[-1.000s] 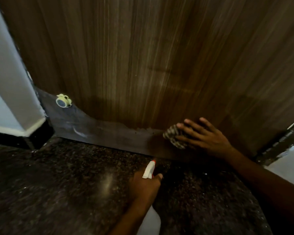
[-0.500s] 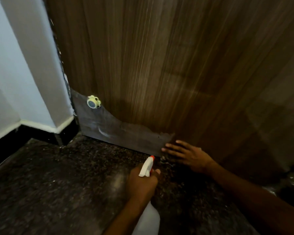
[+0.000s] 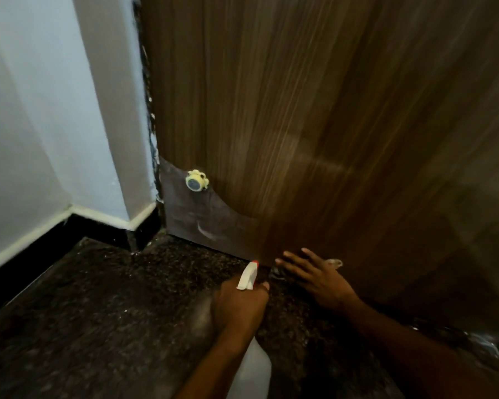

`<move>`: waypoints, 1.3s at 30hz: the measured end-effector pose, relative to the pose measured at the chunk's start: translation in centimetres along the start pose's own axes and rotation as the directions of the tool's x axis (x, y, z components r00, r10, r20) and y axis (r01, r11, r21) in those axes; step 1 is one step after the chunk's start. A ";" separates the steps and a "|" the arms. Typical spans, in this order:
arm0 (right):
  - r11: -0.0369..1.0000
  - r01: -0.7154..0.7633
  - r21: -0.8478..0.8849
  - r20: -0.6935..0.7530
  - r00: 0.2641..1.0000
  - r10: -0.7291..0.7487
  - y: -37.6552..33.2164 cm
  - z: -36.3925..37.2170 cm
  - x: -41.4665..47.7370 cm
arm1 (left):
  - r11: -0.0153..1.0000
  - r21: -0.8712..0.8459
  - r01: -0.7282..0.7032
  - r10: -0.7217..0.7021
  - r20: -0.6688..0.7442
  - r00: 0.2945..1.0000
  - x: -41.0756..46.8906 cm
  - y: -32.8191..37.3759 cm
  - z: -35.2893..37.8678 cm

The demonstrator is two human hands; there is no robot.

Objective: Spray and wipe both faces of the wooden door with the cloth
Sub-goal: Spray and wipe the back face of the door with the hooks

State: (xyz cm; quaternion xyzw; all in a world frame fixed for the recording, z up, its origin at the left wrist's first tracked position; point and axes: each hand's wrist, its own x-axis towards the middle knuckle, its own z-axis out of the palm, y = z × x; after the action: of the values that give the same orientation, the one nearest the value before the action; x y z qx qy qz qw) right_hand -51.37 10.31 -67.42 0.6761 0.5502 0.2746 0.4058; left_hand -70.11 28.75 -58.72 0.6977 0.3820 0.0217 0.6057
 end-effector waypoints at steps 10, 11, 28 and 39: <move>0.769 -0.546 0.332 -0.280 0.722 0.633 4.8 -7.9 10.6 | 0.994 -0.083 -0.068 0.058 -0.124 0.991 3.7 -0.4 -5.1; 0.856 -0.441 0.269 -0.286 0.812 0.509 3.2 -6.9 11.7 | 0.993 -0.092 -0.068 0.055 -0.136 0.989 3.9 -0.5 -5.5; 0.721 -0.568 0.396 -0.144 0.738 0.660 3.1 -11.8 20.3 | 0.958 -0.280 -0.065 0.014 -0.180 0.984 7.8 0.4 -12.2; 0.996 0.002 -0.088 0.254 0.967 0.020 -7.5 -7.5 21.2 | 0.978 -0.199 -0.068 0.031 -0.182 0.983 4.5 -1.7 -14.1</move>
State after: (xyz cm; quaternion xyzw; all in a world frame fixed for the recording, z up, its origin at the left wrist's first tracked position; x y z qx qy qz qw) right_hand -56.20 33.16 -71.49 0.6898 0.4779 0.2112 0.5011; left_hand -74.73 42.86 -58.38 0.6364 0.4129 0.1383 0.6367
